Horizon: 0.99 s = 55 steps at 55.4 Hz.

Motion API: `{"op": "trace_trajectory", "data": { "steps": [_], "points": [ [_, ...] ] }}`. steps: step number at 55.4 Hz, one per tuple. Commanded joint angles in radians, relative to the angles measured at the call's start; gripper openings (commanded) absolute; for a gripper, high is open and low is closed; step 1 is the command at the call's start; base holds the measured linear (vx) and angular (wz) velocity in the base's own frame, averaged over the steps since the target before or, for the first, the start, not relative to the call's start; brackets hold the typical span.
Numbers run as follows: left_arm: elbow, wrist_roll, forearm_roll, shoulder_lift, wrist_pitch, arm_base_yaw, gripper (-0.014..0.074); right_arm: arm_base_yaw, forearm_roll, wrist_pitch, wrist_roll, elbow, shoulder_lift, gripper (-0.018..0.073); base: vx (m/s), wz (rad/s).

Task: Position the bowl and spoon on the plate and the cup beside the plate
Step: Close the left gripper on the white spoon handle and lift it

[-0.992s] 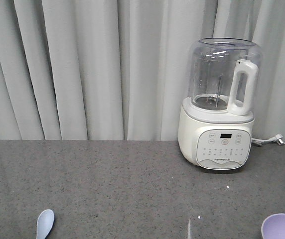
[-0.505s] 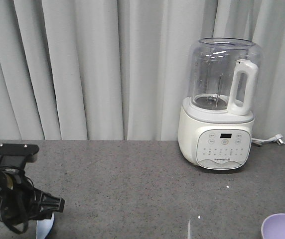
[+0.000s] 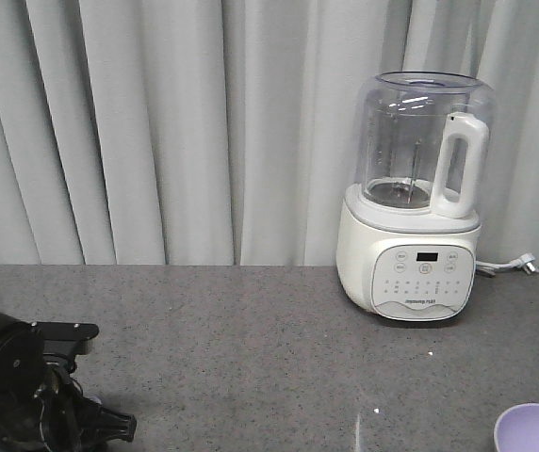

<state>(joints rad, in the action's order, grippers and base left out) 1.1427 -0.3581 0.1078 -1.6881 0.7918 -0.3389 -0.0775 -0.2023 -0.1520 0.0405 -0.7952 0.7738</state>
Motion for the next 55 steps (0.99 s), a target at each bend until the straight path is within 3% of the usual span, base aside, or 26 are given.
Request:
{"op": "trace_trajectory", "data": {
  "steps": [1,11,28,47,55],
  "points": [
    [0.031,-0.013,0.004,0.030,-0.016,-0.006,0.0469,0.004,-0.009,0.077,-0.006,-0.031,0.002,0.0586,0.00,0.00],
    [0.031,-0.013,-0.004,0.008,0.023,-0.006,0.0379,0.004,-0.009,0.077,-0.006,-0.031,0.002,0.0586,0.00,0.00],
    [0.032,0.036,-0.027,0.023,0.043,-0.007,-0.0010,0.004,-0.009,0.079,-0.006,-0.031,0.002,0.0586,0.00,0.00],
    [0.032,0.120,-0.048,0.362,-0.071,-0.007,-0.0007,0.004,0.003,0.070,0.004,-0.031,-0.007,0.0585,0.00,0.00],
    [0.032,0.125,-0.044,0.517,-0.076,-0.007,-0.0006,0.006,0.056,-0.140,0.149,-0.074,-0.011,0.0575,0.00,0.00]
  ]
}}
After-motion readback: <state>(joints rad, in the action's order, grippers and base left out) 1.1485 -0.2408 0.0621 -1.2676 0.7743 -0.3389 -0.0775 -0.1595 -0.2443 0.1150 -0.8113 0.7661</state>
